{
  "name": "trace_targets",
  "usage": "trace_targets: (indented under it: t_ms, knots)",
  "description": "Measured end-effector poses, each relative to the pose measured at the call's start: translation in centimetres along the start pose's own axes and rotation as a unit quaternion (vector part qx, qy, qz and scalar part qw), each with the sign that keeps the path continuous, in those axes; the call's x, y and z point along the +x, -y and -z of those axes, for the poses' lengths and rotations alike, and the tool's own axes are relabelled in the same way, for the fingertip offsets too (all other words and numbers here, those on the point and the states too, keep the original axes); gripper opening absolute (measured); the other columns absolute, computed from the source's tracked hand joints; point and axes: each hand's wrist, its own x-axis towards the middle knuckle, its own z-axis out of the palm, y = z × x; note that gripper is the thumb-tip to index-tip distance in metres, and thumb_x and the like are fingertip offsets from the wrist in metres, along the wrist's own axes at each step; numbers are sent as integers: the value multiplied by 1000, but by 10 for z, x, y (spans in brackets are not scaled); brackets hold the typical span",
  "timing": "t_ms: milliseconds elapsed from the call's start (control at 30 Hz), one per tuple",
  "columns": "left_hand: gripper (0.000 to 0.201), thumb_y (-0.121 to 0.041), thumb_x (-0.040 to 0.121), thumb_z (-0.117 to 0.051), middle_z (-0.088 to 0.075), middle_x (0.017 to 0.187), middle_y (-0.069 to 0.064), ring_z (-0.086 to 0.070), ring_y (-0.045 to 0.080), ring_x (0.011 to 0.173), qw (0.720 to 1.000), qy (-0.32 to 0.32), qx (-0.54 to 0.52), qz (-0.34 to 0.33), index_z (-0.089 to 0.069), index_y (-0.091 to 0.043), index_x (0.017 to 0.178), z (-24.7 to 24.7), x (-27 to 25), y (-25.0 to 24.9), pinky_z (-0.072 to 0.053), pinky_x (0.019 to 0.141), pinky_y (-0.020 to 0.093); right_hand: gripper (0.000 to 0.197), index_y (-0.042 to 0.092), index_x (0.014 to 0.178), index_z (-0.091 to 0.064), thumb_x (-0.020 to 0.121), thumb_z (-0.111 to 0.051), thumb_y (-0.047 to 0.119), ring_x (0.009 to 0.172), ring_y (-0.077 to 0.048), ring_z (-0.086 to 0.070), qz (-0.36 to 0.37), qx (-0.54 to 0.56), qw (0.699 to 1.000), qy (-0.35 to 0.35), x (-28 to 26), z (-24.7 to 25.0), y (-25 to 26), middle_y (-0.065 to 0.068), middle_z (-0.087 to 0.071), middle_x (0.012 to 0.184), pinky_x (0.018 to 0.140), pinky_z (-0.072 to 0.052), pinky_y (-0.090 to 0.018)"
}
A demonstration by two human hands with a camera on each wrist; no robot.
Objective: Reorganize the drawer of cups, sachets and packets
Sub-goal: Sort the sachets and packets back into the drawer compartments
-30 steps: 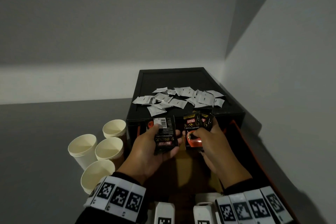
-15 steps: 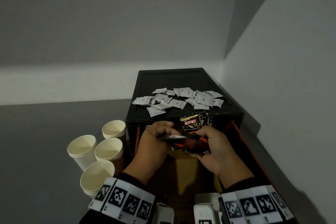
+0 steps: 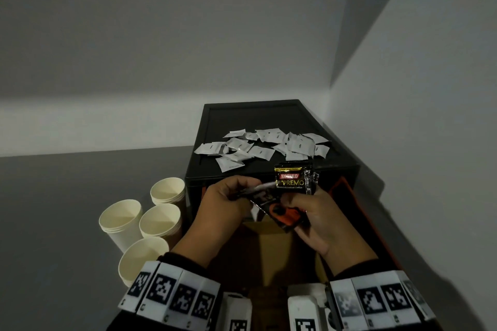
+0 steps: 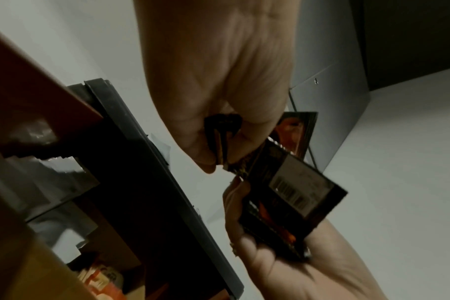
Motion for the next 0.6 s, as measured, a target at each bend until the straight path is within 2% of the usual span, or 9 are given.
trace_targets:
  t_ms: [33,67,133,167,267,333,400,467,600]
  knots:
    - [49,22,79,-43,-71,80,5,-65,21,78,998,-10,-50,28,-71,-19,77,1,1,-1,-52,69,34,30,6,93,-56,80,-46,-19,74,-24,-66,11,-7,1000,-19,0,0,1,-10,-66,77,61,-55,-34]
    - [44,18,83,-42,-71,74,5,-65,23,72,994,-24,-93,47,-70,-16,78,2,1,-2,-51,69,35,28,6,92,-56,80,-48,-18,73,-24,-65,24,-12,999,-38,0,1,2,-9,-64,77,61,-55,-35]
    - [33,11,90,-43,-69,66,2,-64,15,61,987,-54,-141,52,-66,-11,80,5,3,-4,-52,60,26,30,8,97,-55,81,-50,-17,82,-28,-62,55,-10,996,-66,0,2,2,-10,-62,84,71,-52,-40]
    - [28,9,91,-45,-69,69,1,-64,12,60,986,-63,-149,49,-64,-10,84,7,4,-5,-52,57,21,32,9,98,-55,81,-50,-17,84,-28,-61,71,-6,994,-80,1,2,2,-10,-62,86,75,-51,-42]
    - [17,4,90,-51,-70,76,3,-66,10,61,986,-70,-142,49,-61,-10,90,8,4,-4,-53,55,16,36,13,100,-56,81,-50,-18,83,-24,-63,105,5,987,-118,2,1,3,-7,-63,89,78,-51,-42]
    - [16,4,89,-54,-69,69,1,-63,7,53,989,-61,-122,55,-59,-11,89,7,3,-5,-52,51,17,40,11,108,-55,81,-50,-18,84,-24,-63,118,15,984,-130,3,0,3,-8,-64,91,75,-53,-41]
    - [16,3,89,-55,-67,62,-3,-58,5,46,992,-52,-98,60,-59,-13,88,5,2,-7,-49,47,19,42,12,111,-54,81,-50,-18,82,-24,-64,125,27,983,-135,4,2,3,-7,-65,90,66,-56,-37]
    - [17,2,89,-56,-65,60,-4,-53,5,44,994,-53,-75,64,-59,-14,89,5,2,-9,-44,49,24,43,11,113,-54,82,-50,-17,82,-25,-65,129,36,981,-139,4,2,4,-7,-65,90,63,-57,-36]
    - [18,4,88,-55,-62,65,1,-52,7,47,993,-52,-81,76,-59,-14,87,4,1,-11,-41,57,29,43,10,117,-52,83,-50,-16,92,-31,-64,134,52,978,-149,4,2,5,-10,-64,98,79,-53,-46]
